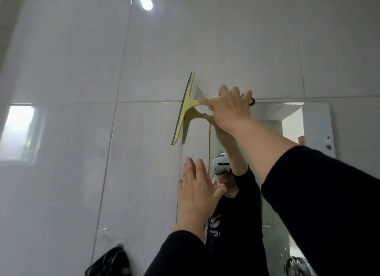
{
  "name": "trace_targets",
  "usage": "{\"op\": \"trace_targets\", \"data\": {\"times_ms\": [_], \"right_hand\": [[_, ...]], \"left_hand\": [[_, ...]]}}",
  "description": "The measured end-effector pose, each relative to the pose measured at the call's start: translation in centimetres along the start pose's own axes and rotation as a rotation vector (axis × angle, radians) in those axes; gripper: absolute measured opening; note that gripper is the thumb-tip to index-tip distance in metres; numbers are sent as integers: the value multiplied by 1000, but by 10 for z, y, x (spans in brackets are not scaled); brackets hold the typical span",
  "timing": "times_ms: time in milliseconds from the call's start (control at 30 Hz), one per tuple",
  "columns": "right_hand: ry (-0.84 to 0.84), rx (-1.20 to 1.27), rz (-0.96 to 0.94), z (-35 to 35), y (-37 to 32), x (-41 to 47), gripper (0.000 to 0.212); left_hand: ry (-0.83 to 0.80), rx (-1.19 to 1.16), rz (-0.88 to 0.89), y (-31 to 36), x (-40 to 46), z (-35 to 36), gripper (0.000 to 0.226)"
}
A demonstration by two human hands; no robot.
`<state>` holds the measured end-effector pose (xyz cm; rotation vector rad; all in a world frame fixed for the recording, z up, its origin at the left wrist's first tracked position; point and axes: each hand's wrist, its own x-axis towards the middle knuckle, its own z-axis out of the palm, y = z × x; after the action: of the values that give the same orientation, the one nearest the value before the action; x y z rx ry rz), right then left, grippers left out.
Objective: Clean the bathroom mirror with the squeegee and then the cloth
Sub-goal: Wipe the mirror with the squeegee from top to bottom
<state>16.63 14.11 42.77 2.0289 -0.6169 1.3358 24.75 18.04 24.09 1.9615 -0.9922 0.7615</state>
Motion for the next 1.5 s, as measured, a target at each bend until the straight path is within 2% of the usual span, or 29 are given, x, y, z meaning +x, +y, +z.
{"op": "trace_targets", "data": {"times_ms": [200,433,633,867,1267,1500], "right_hand": [[0,-46,3,18,9,-6,55],[-33,-92,12,2,33,-16,57],[-76,-102,110,-7,74,-34,52],[-118,-147,226,-16,118,-58,61],[-216,-46,478,-16,166,-97,62],[-206,25,563,-15,178,-123,47]], "left_hand": [[-61,41,0,-4,1,12,113],[-13,-7,9,-7,1,20,108],[-1,-40,13,-4,-1,21,107],[-3,-50,10,-3,1,23,111],[22,-20,22,-8,2,28,114],[18,-7,27,-8,3,30,115]]}}
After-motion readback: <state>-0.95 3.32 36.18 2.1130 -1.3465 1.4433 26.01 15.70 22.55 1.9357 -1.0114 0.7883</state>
